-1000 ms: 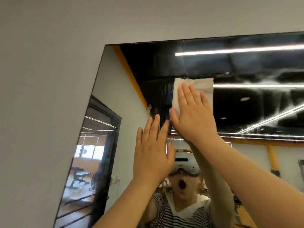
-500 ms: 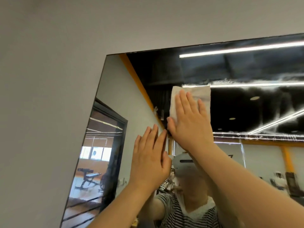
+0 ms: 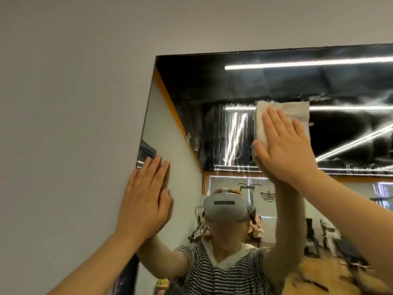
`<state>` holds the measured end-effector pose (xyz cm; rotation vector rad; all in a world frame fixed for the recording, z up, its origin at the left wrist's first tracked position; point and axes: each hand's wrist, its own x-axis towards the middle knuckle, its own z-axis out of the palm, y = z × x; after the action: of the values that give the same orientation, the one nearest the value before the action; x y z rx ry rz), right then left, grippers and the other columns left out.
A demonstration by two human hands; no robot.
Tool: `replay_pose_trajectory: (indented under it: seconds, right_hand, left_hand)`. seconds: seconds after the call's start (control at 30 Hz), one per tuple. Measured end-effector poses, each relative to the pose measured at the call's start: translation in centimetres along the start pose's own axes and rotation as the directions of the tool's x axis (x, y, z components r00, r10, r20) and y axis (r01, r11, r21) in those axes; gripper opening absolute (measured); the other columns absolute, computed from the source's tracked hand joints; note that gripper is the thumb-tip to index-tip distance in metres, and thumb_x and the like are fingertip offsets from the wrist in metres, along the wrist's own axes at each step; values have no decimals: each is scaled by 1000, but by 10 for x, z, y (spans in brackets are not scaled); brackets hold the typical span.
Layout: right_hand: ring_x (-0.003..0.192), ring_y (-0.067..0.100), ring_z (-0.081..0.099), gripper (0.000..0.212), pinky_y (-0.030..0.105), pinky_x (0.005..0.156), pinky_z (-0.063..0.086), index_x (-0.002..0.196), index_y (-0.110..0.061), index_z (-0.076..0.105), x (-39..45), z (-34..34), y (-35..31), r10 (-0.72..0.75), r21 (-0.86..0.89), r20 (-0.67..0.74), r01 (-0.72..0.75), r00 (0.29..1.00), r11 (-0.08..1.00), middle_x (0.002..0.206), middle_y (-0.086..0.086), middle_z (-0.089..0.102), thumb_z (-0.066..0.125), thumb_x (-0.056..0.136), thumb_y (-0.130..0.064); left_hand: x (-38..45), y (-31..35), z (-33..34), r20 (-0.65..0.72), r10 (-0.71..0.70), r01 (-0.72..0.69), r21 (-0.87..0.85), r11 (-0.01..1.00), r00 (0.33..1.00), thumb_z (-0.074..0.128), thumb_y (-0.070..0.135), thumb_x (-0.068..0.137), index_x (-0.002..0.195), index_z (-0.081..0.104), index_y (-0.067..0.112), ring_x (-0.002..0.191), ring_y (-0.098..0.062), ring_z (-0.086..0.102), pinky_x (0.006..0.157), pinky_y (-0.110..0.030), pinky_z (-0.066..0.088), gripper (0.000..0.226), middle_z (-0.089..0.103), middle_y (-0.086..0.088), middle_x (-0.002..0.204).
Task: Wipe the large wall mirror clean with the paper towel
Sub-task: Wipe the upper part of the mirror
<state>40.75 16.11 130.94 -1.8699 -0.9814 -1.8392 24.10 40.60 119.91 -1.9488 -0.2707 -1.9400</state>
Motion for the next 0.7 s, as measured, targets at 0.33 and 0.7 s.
replay_pose_trajectory:
  seconds: [0.33,0.7]
  right_hand:
    - [150,25,0,80,43,119,-1,155,-8,3,19,6,-56,38,18,6,-39,999,999,163,11,2,-2,88,-53]
    - [149,17,-3,86,36,117,-5,155,-12,4,10,-3,-20,8,15,50,-8,999,1000,163,6,0,-3,85,-60]
  left_hand:
    - [-1,2,-1,37,-20,20,3,1000,999,34,30,92,148,33,9,142,-20,20,118,-29,1,60,36,-11,153]
    - [-2,-2,1,19,-7,7,-26,1000,1000,37,31,90,148,29,15,143,-13,15,118,-28,-1,61,29,-2,153]
